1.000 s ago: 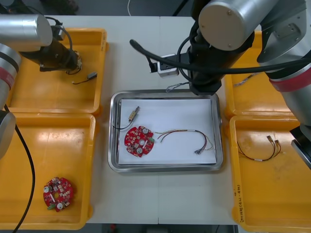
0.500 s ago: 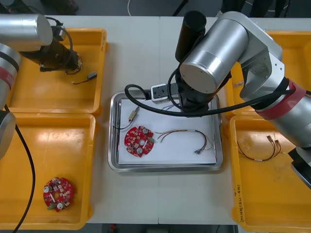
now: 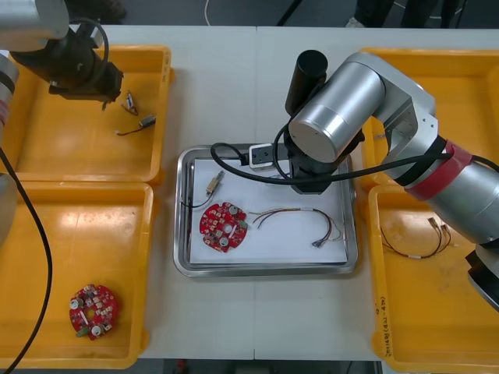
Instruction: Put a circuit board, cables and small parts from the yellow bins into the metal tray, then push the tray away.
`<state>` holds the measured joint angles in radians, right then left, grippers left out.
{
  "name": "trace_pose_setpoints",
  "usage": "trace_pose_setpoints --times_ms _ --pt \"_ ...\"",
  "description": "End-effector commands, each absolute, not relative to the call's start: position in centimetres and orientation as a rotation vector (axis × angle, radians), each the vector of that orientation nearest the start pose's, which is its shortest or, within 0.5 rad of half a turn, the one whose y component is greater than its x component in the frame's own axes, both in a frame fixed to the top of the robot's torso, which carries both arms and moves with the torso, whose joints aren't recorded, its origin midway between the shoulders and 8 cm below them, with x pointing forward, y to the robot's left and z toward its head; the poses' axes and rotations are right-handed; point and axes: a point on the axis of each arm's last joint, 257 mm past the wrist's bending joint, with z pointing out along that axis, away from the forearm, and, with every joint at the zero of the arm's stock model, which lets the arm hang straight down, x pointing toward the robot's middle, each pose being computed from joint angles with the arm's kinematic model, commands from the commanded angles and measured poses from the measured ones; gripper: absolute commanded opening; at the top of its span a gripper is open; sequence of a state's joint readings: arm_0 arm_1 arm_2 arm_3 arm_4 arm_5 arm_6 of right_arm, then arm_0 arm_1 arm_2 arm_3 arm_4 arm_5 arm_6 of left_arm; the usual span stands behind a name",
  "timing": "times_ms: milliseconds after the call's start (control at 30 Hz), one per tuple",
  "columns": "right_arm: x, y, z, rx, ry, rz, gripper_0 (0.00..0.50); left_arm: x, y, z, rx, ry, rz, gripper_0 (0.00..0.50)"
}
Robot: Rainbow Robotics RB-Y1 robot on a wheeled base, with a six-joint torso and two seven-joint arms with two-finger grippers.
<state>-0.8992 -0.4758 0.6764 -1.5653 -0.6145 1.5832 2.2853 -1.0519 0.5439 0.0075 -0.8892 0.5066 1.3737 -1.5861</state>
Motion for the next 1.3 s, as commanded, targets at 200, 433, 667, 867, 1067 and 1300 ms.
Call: trace_pose_setpoints --times_ms 200,433,667,867,1067,1300 --pt "50.7 -8.2 -24.5 -1.971 1.951 -0.405 0.0 62.9 34.5 -7.6 0.162 2.5 0.071 0.0" --pt "50.7 -8.2 -25.0 -1.977 1.953 -0.405 0.149 60.7 34.4 -6.0 0.1 2.544 0.086 0.0" --pt "50.1 -8.3 -25.3 -1.982 1.978 -0.387 0.5 58.2 33.2 -5.3 0.08 2.57 0.093 0.0" --pt "49.6 -8.2 -24.9 -1.987 1.983 -0.389 0.5 56.5 32.3 -5.1 0.106 2.579 0.107 0.0" --pt "49.2 -8.1 -23.5 -1.993 1.956 -0.446 0.5 54.9 31.5 -5.1 0.123 2.582 0.112 0.001" --pt "49.6 -7.7 -21.9 -1.965 1.908 -0.519 0.5 54.5 30.3 -4.8 0.123 2.556 0.092 0.001"
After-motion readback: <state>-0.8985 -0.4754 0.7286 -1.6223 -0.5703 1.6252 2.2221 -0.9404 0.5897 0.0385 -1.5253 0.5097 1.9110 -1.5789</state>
